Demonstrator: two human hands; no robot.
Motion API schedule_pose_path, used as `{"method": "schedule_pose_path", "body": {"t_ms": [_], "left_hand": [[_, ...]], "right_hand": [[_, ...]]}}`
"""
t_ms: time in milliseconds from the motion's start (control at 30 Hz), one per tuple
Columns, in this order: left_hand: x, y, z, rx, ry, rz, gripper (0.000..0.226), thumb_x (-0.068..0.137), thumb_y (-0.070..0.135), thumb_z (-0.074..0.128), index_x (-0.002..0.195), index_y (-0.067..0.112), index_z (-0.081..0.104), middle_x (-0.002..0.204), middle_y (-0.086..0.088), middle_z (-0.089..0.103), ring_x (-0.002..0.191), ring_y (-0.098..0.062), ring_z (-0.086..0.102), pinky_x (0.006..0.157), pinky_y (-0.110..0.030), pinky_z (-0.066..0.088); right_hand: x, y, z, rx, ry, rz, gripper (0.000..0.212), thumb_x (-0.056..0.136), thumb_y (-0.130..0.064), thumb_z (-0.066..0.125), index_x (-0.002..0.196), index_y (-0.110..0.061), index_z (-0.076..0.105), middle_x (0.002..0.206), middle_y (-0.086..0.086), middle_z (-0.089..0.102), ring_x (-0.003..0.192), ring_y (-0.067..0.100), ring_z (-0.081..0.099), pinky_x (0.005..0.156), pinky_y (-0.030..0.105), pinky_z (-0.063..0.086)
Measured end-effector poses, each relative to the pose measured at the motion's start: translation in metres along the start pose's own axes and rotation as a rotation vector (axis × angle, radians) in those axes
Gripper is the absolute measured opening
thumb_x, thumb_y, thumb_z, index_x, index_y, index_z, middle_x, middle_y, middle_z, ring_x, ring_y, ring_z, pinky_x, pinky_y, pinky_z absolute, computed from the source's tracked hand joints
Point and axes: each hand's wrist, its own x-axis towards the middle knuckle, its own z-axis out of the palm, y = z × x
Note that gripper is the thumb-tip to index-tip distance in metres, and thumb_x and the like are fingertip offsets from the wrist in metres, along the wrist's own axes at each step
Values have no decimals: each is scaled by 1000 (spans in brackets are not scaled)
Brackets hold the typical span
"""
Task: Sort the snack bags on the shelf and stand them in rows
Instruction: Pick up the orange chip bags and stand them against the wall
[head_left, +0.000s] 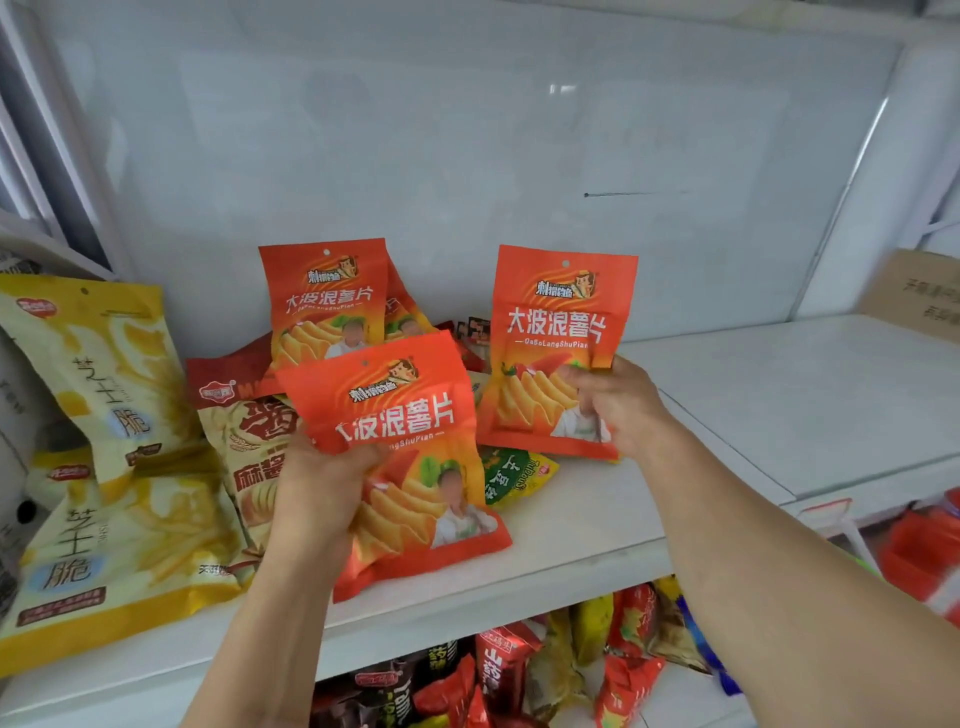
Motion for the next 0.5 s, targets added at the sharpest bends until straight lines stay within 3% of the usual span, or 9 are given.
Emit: {"method": "schedule_pose_path", "body": {"t_ms": [100,200,300,400,500], "left_hand": [[-6,11,16,-225,-113,-100,40,81,-10,67,117,7,63,99,-14,75,70,-23,74,56,-30,59],[-9,17,40,-335,-245,-126,37,83,-11,64,114,10,64,98,-12,77,78,-26,76,65,-37,62],[-14,16,76,-303,-309,-57,32,82,-14,63,105,7,69,93,-10,78,78,-24,76,64,-34,61],[-25,12,121,-252,-317,15,36,79,-15,67,112,1,67,100,-16,76,83,-28,74,72,-38,61],[-36,7,168,-218,-323,21,31,78,-13,70,104,4,70,94,-13,78,79,-26,75,67,-35,61]], "right_hand": [[2,-7,-19,30,-1,-34,9,85,-13,75,89,-9,68,65,10,52,51,12,48,57,24,46],[4,-14,-45,20,26,-74,11,87,-16,73,84,-8,66,55,13,50,45,19,45,58,26,46],[4,-15,-78,28,72,-78,10,87,-15,73,85,-8,67,56,11,53,43,19,45,51,28,45],[7,-12,-114,41,111,-76,9,86,-14,74,86,-7,68,59,10,55,45,19,46,50,30,43],[12,-9,-156,43,131,-79,7,86,-15,75,84,-10,70,56,9,55,46,19,47,51,31,44]]}}
